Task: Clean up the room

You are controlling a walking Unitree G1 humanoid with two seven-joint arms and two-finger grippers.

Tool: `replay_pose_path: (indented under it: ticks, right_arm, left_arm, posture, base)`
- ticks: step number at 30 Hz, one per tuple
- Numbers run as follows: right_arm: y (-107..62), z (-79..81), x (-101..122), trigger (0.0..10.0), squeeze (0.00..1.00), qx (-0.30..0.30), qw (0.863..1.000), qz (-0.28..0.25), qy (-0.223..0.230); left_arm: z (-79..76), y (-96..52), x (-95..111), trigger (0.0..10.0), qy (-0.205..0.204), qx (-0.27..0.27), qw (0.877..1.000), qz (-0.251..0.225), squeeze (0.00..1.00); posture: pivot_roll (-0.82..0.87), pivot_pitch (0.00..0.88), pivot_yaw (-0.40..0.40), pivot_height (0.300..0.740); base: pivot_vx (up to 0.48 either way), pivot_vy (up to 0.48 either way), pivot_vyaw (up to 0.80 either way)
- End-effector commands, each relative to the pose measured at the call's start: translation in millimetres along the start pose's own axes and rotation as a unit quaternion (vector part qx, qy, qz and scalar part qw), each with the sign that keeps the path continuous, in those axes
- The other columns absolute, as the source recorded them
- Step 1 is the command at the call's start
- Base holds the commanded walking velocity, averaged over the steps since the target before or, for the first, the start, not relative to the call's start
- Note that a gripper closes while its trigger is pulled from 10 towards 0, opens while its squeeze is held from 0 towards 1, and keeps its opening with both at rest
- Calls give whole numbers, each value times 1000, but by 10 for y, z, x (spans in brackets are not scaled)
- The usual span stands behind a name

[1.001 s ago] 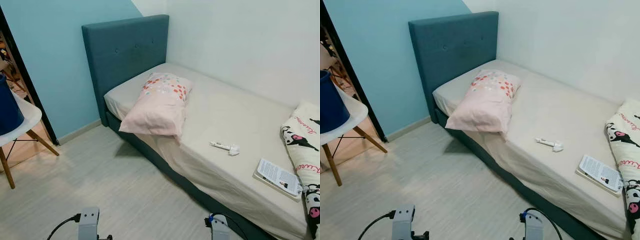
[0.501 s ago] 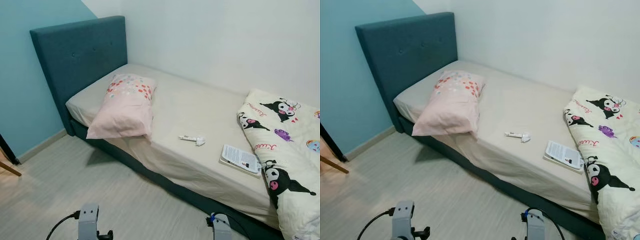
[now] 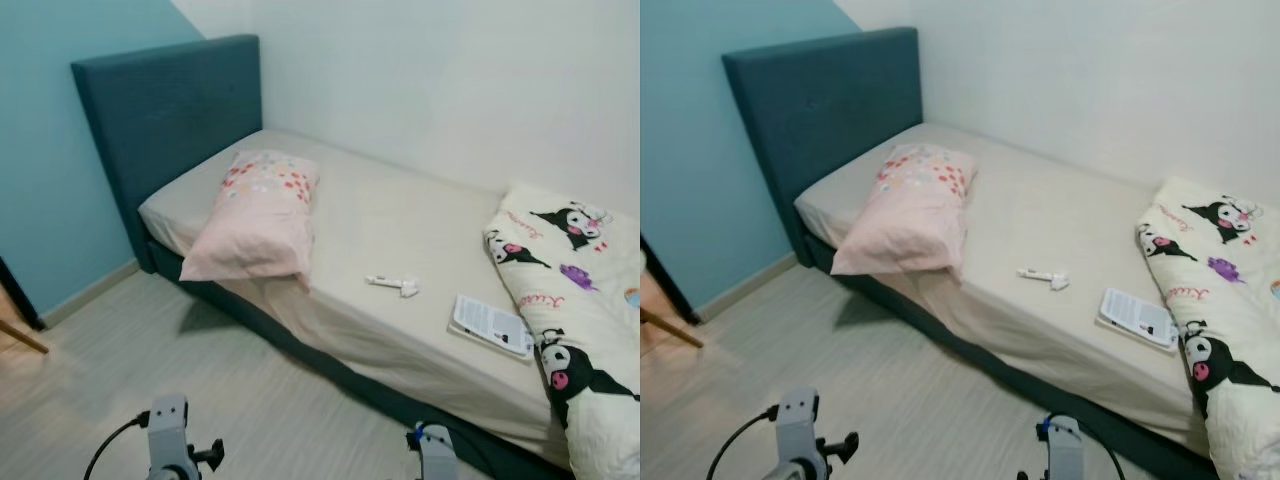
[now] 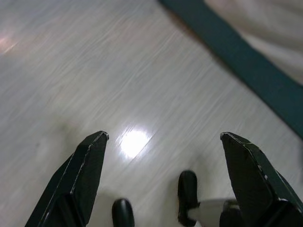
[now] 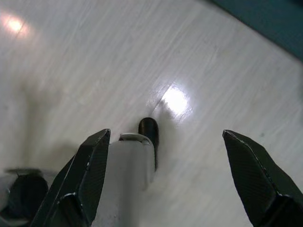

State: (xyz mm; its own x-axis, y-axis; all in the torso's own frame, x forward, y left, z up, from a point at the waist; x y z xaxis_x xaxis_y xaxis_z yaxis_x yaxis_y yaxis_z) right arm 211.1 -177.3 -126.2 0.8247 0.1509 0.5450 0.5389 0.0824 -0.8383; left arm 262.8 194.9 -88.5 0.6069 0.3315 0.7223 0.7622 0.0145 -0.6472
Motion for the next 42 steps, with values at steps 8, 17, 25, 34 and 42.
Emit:
replay_pose_path:
  ticks: [8, 17, 25, 34, 42]
  right_arm:
    - [6, -42, 196, 10000, 0, 8, 999, -27, -43]
    - [11, -87, 345, 10000, 0, 0, 998, -44, -49]
    - [22, -60, 602, 10000, 0, -3, 996, -78, -42]
    - [-27, -186, 1053, 10000, 0, -25, 988, -149, 23]
    - [-189, -124, 1753, 10000, 0, 36, 961, -266, 64]
  left_arm:
    - [-82, 34, 152, 10000, -9, -17, 999, -26, 0]
    - [-113, 35, 151, 10000, -11, -22, 999, -28, 0]
    - [-194, 69, 297, 10000, -20, -35, 998, -47, 0]
    - [-296, 93, 471, 10000, -39, -57, 995, -73, 0]
    - [-370, 111, 781, 10000, -61, -78, 988, -116, 0]
  posture:
    - [-41, 0, -58, 740]
    - [-44, 0, -58, 740]
    - [-47, 0, -53, 740]
    - [-41, 0, -55, 740]
    - [-46, 0, -53, 740]
  base:
    - [373, 0, 587]
    - [374, 0, 0]
    - [374, 0, 0]
    - [374, 0, 0]
    - [375, 0, -600]
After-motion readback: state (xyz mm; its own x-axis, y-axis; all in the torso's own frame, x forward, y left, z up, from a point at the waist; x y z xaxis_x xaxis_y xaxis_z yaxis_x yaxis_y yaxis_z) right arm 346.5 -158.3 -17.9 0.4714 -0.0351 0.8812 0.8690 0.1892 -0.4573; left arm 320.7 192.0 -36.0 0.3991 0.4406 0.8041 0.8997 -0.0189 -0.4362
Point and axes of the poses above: a point about 5 cm out from each wrist's last joint towards the gripper, its own y axis pointing out of the wrist towards the gripper, its own x axis along the axis of the wrist's last joint, z = x × y, the point moved 5 cm from there along y, pointing out of the wrist towards the gripper, and after that the axes turned 7 degrees about -y, right-handed, at the moved point
